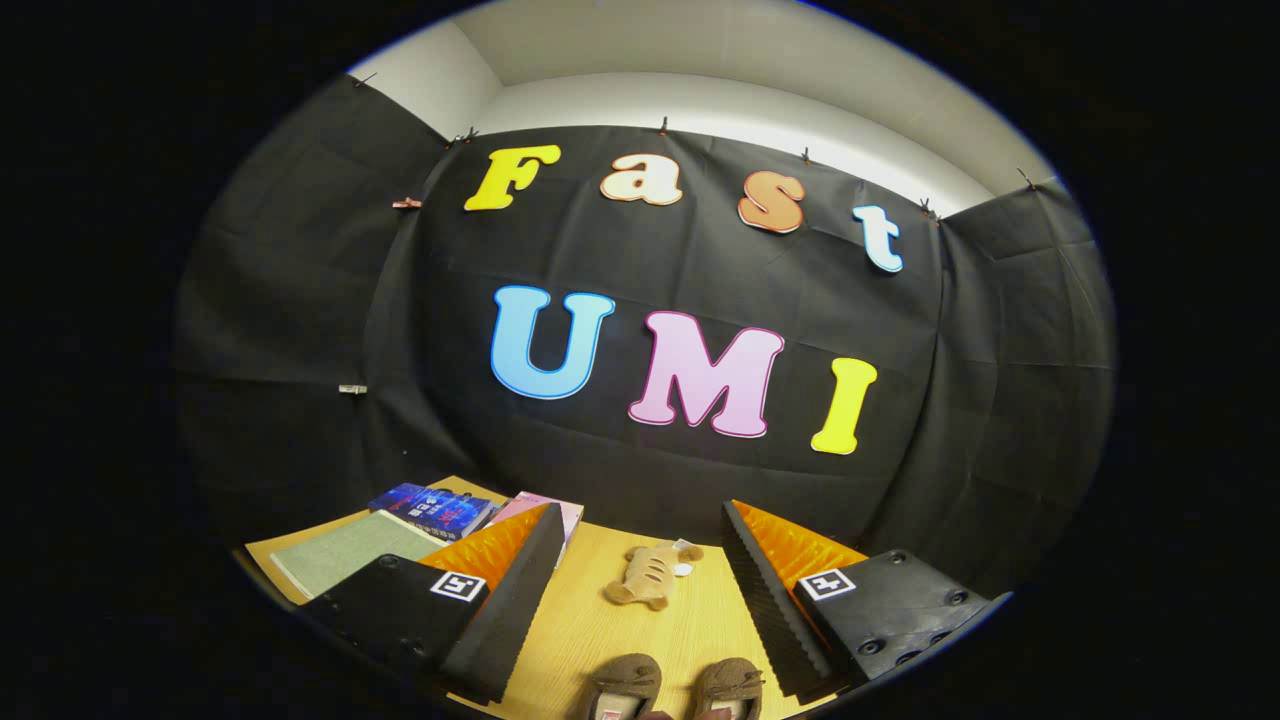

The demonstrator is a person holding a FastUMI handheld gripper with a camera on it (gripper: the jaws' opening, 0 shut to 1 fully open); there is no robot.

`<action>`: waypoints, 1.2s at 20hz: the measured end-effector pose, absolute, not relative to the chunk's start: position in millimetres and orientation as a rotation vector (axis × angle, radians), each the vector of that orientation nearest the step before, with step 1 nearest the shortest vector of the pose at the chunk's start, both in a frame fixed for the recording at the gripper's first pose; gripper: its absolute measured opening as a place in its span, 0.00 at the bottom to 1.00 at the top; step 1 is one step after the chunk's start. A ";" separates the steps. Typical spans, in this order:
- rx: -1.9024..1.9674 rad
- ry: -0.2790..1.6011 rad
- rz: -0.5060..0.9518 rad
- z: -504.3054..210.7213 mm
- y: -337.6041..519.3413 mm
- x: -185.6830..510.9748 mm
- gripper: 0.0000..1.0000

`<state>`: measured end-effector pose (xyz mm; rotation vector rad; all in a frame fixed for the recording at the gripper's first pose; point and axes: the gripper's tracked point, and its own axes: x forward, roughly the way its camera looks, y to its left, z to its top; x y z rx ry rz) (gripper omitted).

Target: Open the storage box then place both shoes into the box .Put the left shoe in first, then the right shoe, with the right side of both shoes facing outward in a uniform manner.

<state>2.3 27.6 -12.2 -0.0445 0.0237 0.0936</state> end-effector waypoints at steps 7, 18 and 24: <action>0.079 0.045 0.426 -21.4 97.7 2.4 0.97; 0.670 0.406 0.935 -95.9 170.9 -1.8 0.98; 1.013 0.744 1.076 -174.7 199.5 -16.8 0.98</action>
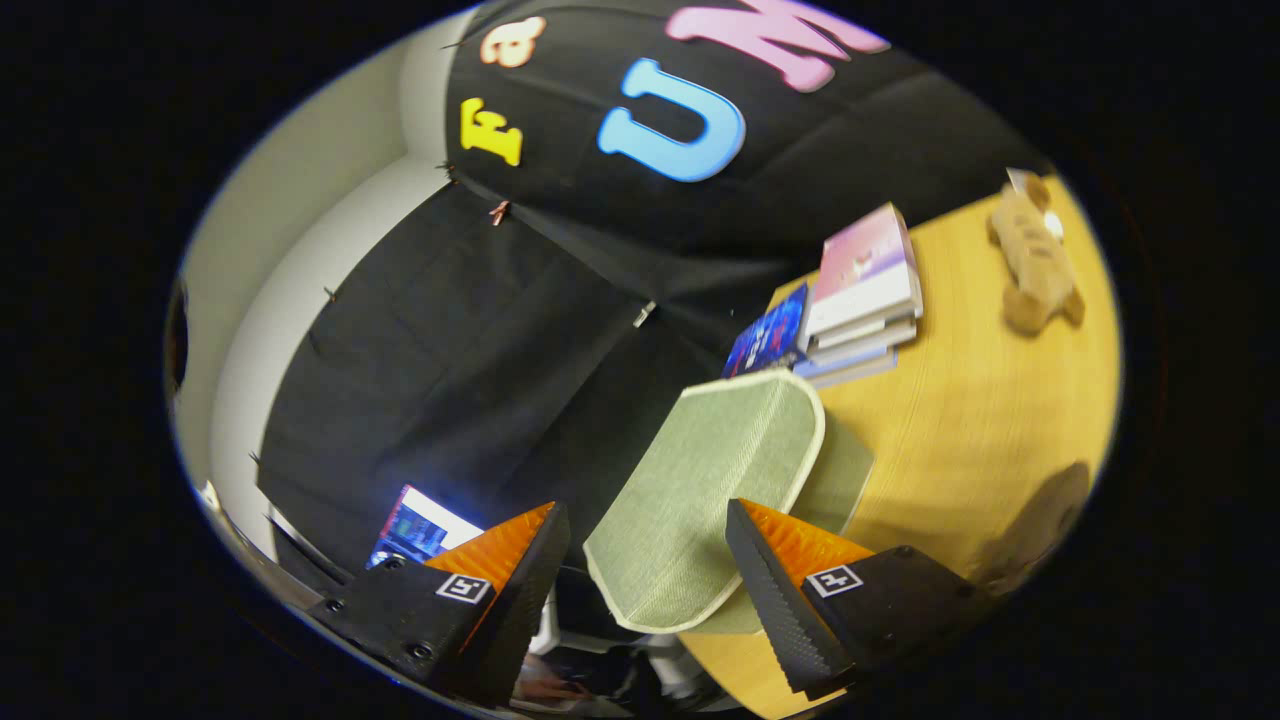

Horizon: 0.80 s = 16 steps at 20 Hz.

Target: Open the storage box then place both shoes into the box .Put the left shoe in first, then the right shoe, with the right side of both shoes facing outward in a uniform manner.

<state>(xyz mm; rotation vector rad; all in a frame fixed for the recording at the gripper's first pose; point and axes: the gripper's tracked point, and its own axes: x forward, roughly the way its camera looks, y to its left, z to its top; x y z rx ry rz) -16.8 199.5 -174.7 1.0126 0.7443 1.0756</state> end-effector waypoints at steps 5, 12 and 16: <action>1.142 0.923 1.072 -232.3 210.0 -23.2 0.98; 1.354 1.035 1.086 -252.1 228.0 -21.4 0.96; 1.468 1.030 1.100 -246.3 238.3 -17.0 0.96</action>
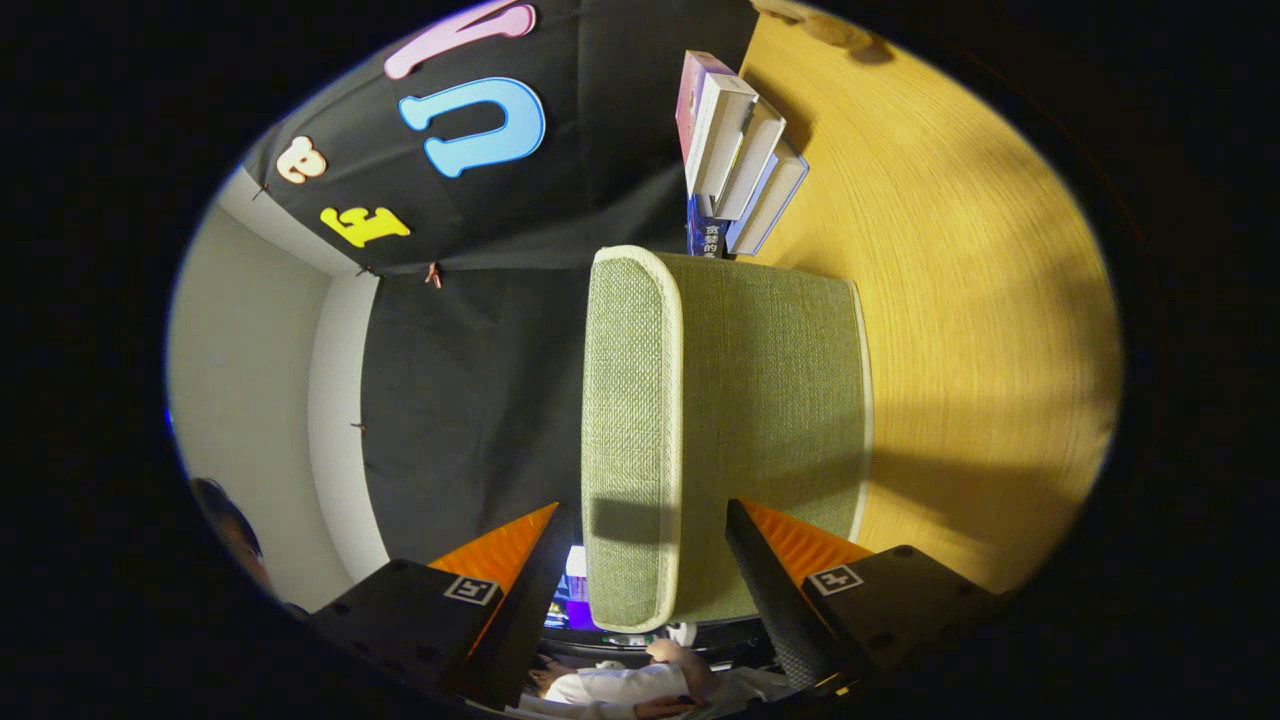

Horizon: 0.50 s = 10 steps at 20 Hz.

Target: Open the storage box then place both shoes into the box .Put the left shoe in first, then the right shoe, with the right side of both shoes facing outward in a uniform manner.

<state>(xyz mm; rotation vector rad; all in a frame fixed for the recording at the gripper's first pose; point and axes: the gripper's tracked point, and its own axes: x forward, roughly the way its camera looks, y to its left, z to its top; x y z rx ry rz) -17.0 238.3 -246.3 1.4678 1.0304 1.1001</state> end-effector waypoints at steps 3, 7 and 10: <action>1.498 0.990 1.084 -247.8 238.5 -11.1 0.62; 1.540 0.900 1.072 -237.8 221.9 -2.5 0.08; 1.516 0.868 1.069 -224.6 215.2 -4.3 0.06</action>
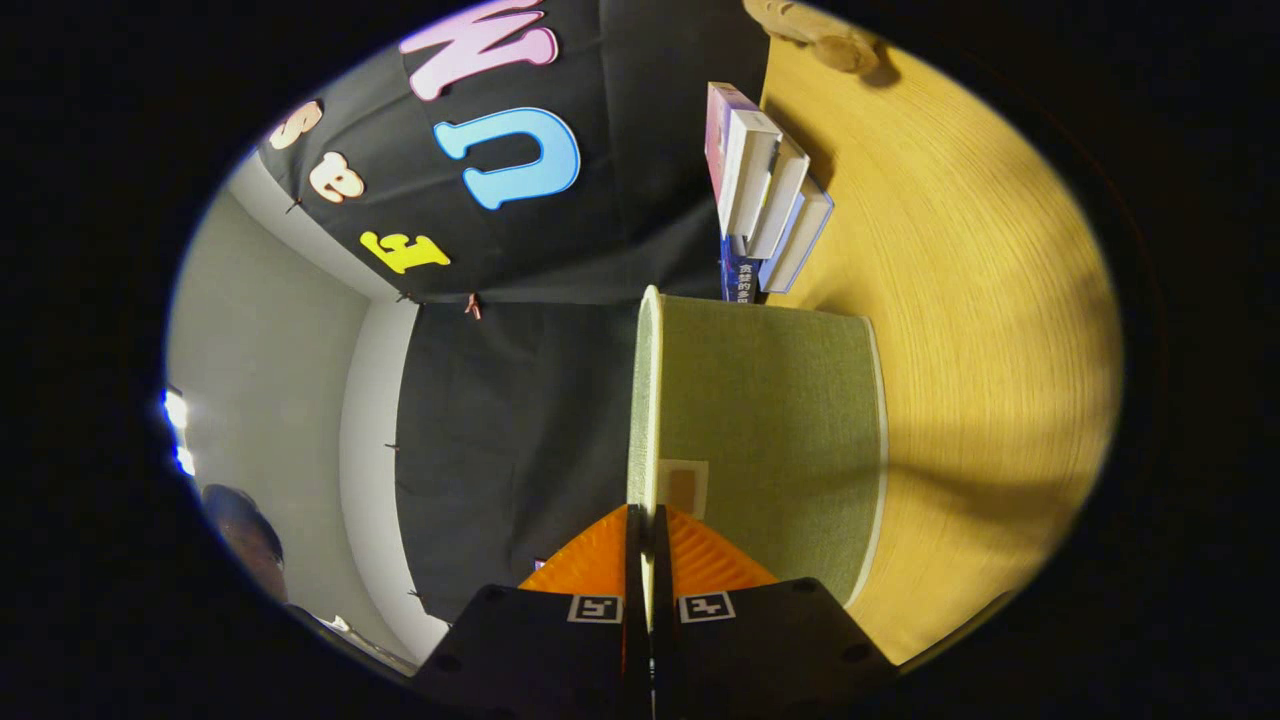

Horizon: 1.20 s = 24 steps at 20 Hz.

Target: Open the storage box then place both shoes into the box .Put the left shoe in first, then the right shoe, with the right side of both shoes facing outward in a uniform manner.

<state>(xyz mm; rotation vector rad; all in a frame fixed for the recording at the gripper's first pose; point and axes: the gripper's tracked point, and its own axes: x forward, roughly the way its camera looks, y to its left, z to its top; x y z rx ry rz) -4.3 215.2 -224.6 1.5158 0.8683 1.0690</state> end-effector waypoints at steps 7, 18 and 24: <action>1.444 0.764 1.097 -161.0 217.3 -12.4 0.05; 1.274 0.668 1.204 -49.3 289.3 -8.1 0.07; 1.166 0.677 1.243 -19.1 354.7 -13.4 0.07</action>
